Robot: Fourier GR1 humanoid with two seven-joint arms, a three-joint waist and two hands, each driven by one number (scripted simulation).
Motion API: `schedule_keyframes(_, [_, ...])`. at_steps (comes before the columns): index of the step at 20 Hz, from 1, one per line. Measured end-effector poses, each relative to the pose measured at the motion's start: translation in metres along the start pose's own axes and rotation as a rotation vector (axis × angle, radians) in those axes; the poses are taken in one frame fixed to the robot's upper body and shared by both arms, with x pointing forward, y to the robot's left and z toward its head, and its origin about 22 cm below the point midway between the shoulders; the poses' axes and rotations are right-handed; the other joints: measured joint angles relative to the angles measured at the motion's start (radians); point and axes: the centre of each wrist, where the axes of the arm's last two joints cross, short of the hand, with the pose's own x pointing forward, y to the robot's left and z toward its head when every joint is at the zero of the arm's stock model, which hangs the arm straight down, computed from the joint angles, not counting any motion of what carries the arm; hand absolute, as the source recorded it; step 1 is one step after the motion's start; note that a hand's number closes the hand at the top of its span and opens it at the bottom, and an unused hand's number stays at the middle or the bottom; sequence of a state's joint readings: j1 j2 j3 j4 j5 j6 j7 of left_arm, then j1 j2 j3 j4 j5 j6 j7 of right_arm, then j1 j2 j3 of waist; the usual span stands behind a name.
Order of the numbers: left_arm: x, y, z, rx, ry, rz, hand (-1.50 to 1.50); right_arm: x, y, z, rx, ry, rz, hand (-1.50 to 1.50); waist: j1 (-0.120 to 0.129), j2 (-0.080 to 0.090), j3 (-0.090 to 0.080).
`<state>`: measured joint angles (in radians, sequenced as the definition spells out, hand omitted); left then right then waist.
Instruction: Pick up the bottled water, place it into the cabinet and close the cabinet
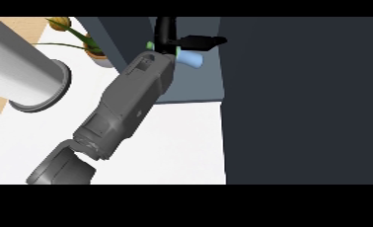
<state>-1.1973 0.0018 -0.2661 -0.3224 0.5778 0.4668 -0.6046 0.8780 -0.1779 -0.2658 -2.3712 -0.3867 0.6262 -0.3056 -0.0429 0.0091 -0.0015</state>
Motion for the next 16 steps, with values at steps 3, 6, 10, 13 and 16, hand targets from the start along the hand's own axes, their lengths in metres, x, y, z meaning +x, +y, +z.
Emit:
schedule_keyframes(3, [0.001,-0.002,0.003,-0.038,0.002,0.065,-1.5,-0.001,0.001,0.0,-0.005,0.003,-0.006,-1.5,0.01,-0.005,0.0])
schedule_keyframes(6, [0.0,-0.005,0.012,-0.073,0.004,0.108,-1.5,-0.001,0.001,0.001,-0.005,0.007,-0.011,-1.5,0.02,-0.01,0.0])
schedule_keyframes(10, [-0.002,-0.009,0.029,-0.106,0.006,0.146,-1.5,-0.003,0.005,-0.003,-0.004,0.009,-0.029,-1.5,0.032,-0.014,0.0])
schedule_keyframes(13, [-0.001,-0.011,0.042,-0.129,0.023,0.186,-1.5,-0.001,0.005,0.001,-0.002,0.016,-0.029,-1.5,0.039,-0.017,0.0])
schedule_keyframes(16, [0.001,-0.016,0.062,-0.145,0.031,0.218,-1.5,-0.002,0.006,-0.001,-0.011,0.018,-0.034,-1.5,0.047,-0.019,0.0])
